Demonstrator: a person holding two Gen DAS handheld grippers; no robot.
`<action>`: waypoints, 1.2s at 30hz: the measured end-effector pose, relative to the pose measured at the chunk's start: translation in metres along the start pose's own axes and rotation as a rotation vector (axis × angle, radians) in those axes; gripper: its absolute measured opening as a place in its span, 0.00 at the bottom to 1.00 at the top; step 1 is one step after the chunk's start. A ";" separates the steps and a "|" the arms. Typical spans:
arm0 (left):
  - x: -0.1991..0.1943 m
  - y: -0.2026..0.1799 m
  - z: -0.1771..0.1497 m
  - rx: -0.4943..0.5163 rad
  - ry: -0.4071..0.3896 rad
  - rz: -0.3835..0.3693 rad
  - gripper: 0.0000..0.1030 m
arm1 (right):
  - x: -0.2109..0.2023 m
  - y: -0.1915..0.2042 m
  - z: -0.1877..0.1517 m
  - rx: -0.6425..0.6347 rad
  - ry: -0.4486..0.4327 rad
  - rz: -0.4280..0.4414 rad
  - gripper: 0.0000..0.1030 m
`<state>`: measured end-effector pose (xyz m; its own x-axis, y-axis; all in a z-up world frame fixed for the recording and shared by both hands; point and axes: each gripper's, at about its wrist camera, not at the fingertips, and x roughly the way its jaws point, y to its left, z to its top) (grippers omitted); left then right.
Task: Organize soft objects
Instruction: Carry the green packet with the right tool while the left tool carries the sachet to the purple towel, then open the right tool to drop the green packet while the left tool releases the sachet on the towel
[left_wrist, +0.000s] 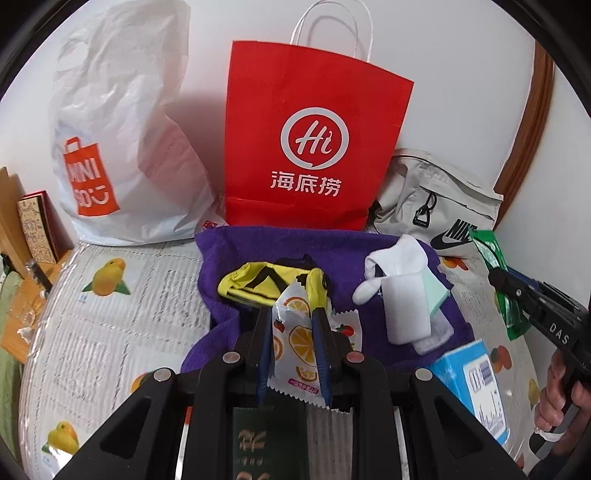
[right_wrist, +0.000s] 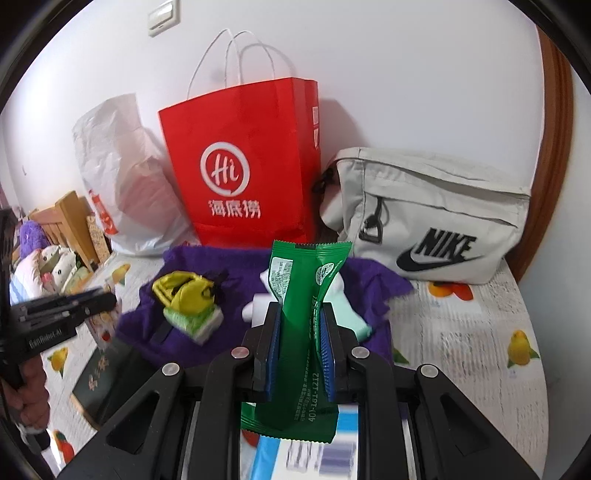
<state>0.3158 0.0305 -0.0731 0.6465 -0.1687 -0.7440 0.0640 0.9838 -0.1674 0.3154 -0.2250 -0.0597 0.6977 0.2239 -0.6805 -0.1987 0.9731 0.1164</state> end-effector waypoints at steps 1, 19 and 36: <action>0.005 0.000 0.004 0.001 0.000 0.004 0.20 | 0.005 -0.001 0.005 0.002 0.000 0.004 0.20; 0.073 0.011 0.010 -0.086 0.084 0.011 0.20 | 0.076 -0.026 -0.005 0.048 0.133 0.025 0.21; 0.084 0.021 0.010 -0.146 0.124 -0.020 0.27 | 0.095 -0.033 -0.011 0.044 0.182 0.012 0.28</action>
<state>0.3791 0.0372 -0.1330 0.5474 -0.2034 -0.8118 -0.0405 0.9624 -0.2685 0.3803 -0.2365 -0.1360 0.5582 0.2262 -0.7983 -0.1733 0.9727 0.1545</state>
